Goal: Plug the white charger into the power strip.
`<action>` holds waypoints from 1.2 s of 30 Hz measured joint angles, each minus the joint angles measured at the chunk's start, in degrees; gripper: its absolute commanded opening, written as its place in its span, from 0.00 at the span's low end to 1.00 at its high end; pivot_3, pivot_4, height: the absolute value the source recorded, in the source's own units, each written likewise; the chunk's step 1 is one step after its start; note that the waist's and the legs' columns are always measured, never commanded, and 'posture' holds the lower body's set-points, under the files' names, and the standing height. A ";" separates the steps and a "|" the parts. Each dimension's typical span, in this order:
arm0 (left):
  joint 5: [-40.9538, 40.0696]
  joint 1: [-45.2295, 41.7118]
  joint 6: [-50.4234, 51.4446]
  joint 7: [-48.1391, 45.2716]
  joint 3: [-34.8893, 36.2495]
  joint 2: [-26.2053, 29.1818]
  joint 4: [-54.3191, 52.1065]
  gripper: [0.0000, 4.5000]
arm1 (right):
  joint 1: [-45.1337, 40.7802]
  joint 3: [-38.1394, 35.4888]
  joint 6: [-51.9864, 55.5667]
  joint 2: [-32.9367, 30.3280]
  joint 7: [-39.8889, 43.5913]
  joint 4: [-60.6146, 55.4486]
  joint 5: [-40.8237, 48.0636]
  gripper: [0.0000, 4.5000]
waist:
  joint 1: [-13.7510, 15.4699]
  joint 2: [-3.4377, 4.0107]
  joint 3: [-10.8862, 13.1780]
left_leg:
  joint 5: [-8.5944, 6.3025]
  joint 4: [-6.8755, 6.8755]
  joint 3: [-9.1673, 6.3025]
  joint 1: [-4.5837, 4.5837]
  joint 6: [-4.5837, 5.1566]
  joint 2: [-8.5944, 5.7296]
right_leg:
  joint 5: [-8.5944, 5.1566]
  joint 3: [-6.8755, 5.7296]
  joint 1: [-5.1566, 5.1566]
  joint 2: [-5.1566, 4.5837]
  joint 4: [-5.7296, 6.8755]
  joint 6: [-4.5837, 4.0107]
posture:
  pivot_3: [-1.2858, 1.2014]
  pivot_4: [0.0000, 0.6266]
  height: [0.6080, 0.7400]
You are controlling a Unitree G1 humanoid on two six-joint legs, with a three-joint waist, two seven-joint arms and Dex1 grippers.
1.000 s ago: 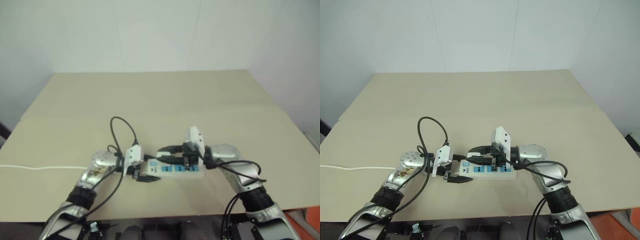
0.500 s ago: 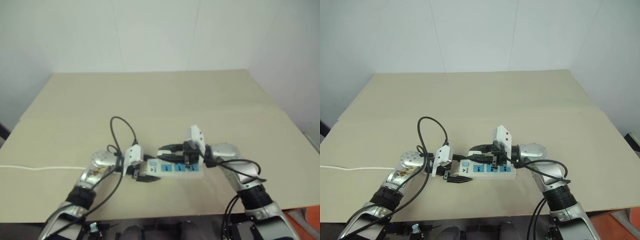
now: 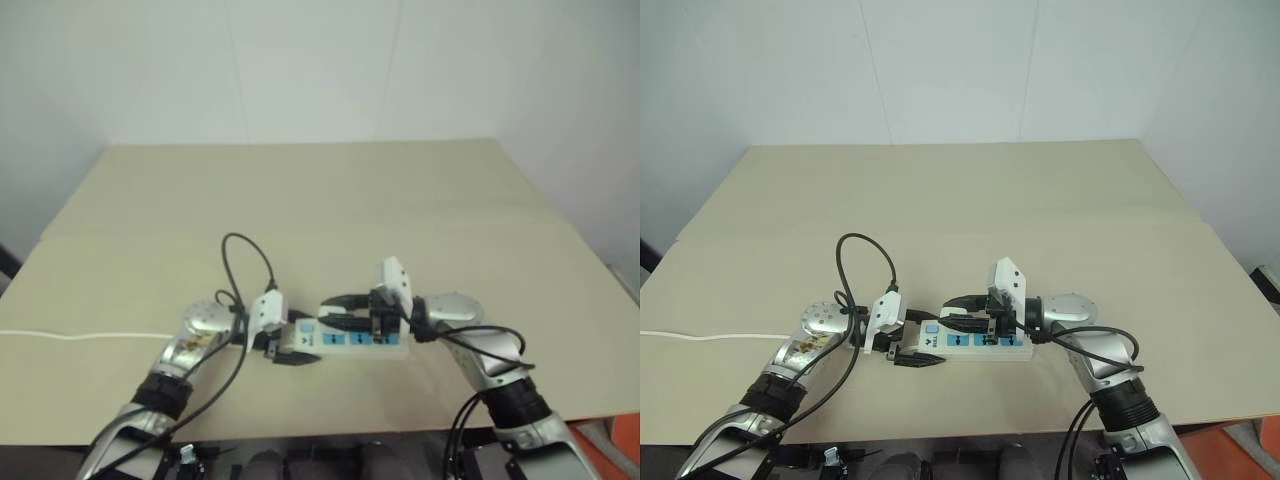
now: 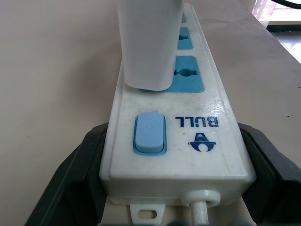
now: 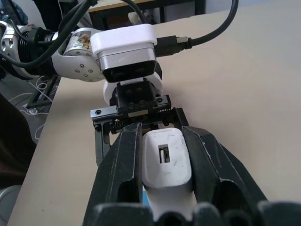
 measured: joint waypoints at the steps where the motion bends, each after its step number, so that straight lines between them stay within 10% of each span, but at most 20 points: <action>1: 0.00 0.00 0.00 0.00 0.01 0.03 0.00 0.73 | 0.00 -0.03 -0.32 0.11 0.13 0.53 0.06 0.27 | 0.00 0.00 0.00 | 0.00 0.00 0.00 0.01 0.00 0.00 | 0.00 0.00 0.00 0.00 0.00 0.00 | 0.52 0.24 1.00; 33: -0.13 1.94 1.08 1.48 0.22 1.58 -1.27 0.73 | -3.98 4.24 -8.92 0.88 6.34 11.82 -2.24 0.27 | -1.26 -0.27 -1.01 | -0.01 -0.12 0.01 0.40 0.01 0.11 | -0.04 0.03 0.29 0.06 0.00 -0.02 | 0.52 0.24 1.00; 36: -0.13 1.94 1.03 1.48 0.21 1.58 -1.28 0.73 | -3.71 4.97 -7.92 0.40 5.88 11.64 -3.55 0.49 | -1.25 -0.29 -1.03 | -0.01 -0.12 0.00 0.40 0.01 0.11 | -0.04 0.03 0.28 0.06 0.00 -0.02 | 0.52 0.24 1.00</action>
